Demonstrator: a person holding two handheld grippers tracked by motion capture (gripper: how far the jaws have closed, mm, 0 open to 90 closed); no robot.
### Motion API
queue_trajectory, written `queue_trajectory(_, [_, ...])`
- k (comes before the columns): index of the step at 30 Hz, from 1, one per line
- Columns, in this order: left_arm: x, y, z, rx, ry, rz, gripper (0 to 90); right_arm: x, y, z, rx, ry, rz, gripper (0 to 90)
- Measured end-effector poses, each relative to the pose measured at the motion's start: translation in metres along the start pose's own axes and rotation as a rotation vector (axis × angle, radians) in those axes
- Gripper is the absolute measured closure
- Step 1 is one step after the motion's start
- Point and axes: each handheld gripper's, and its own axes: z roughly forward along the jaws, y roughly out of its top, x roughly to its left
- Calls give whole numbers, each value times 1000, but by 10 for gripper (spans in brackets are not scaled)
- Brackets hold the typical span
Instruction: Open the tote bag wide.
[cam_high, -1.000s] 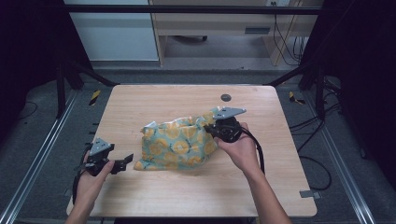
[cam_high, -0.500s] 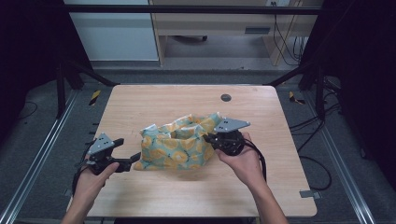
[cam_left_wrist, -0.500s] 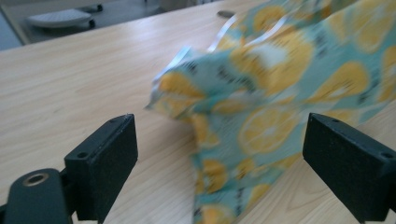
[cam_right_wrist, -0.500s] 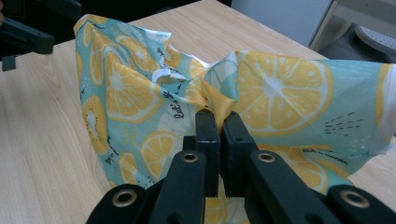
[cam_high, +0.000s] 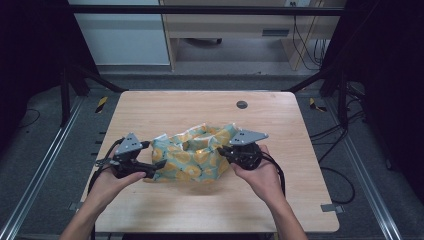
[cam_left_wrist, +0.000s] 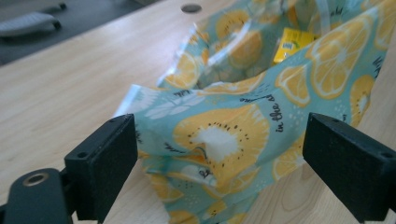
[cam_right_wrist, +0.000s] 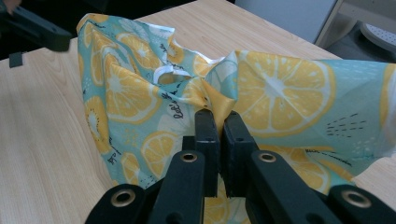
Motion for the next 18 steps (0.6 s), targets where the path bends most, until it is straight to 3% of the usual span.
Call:
queue_trajectory(2, [2, 0, 5, 4, -4, -5, 136, 0, -1, 0, 0, 2, -3, 866])
queue_trajectory(4, [4, -1, 8, 9, -24, -10, 254, 1, -1, 0, 1, 1, 1, 866])
queue_trajectory(5, [4, -1, 9, 12, -33, -6, 316, 1, -1, -1, 0, 2, 1, 866])
queue_trajectory(7, [4, -1, 8, 14, -36, -8, 573, 0, -1, -2, -5, -1, 2, 866])
queue_trajectory(8, [3, -1, 8, 13, -38, -7, 573, 0, -1, -2, -5, -1, 2, 866])
queue_trajectory(13, [-3, 2, 6, -10, -38, 10, 879, 1, 1, -5, -20, -9, -2, 868])
queue_trajectory(18, [-18, 3, -12, -95, -42, 15, 893, 3, 1, -13, -38, -22, -5, 870])
